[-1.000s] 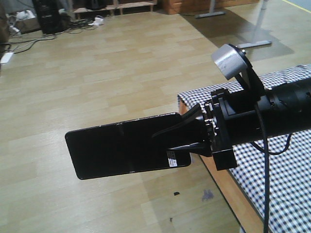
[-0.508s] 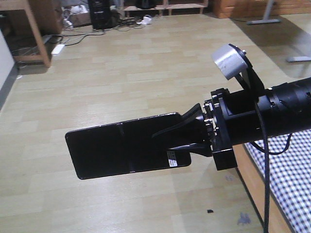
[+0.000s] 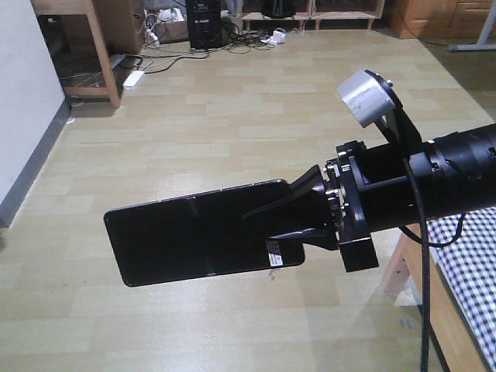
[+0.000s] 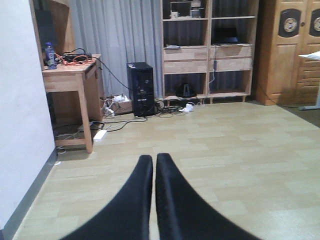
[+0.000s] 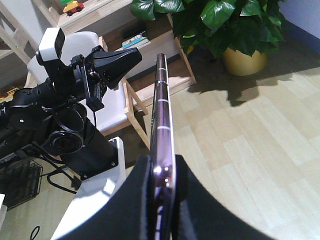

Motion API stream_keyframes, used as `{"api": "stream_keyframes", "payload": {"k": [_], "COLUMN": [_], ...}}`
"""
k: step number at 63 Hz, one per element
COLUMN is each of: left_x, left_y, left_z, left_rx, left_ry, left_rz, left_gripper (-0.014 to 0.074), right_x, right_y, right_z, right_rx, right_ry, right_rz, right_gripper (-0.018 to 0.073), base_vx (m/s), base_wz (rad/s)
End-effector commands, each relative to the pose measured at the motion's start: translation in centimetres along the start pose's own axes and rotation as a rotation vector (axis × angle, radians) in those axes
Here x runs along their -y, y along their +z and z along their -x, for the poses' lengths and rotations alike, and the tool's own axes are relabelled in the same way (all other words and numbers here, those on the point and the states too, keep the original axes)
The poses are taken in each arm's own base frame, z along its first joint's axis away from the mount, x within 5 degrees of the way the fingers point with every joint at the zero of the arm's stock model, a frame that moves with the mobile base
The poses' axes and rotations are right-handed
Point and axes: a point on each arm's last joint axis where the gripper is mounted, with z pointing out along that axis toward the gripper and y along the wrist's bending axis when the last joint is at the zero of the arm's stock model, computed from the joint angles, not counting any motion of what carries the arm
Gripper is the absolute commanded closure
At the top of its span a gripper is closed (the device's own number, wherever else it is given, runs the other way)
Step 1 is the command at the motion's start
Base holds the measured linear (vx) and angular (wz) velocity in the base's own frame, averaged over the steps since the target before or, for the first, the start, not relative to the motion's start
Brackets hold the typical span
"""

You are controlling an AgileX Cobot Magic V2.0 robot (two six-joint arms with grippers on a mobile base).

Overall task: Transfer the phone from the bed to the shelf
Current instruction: 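Hold the phone in the right gripper while the base drives to the shelf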

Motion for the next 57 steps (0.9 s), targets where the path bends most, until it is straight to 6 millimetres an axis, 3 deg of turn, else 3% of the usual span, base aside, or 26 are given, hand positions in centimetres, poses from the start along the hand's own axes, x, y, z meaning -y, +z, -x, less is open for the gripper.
{"api": "stream_keyframes", "payload": {"k": [1,57], "left_x": [-0.01,-0.01], "left_y": [-0.2,-0.2], "left_z": [1.52,1.52], "left_rx": [0.101,0.101], "left_ry": [-0.02,-0.02], "left_rz": [-0.002,-0.002], "left_gripper": [0.0595,0.0595], "right_x": [-1.95,-1.95], "right_y": [-0.78,-0.78], "right_z": [1.47,1.47], "right_rx": [0.081,0.081], "right_ry": [-0.027,-0.027], "right_rz": [0.095,0.095], "right_gripper": [0.0562,0.0562], "base_vx": [0.25,0.31], "base_wz": [0.14,0.06]}}
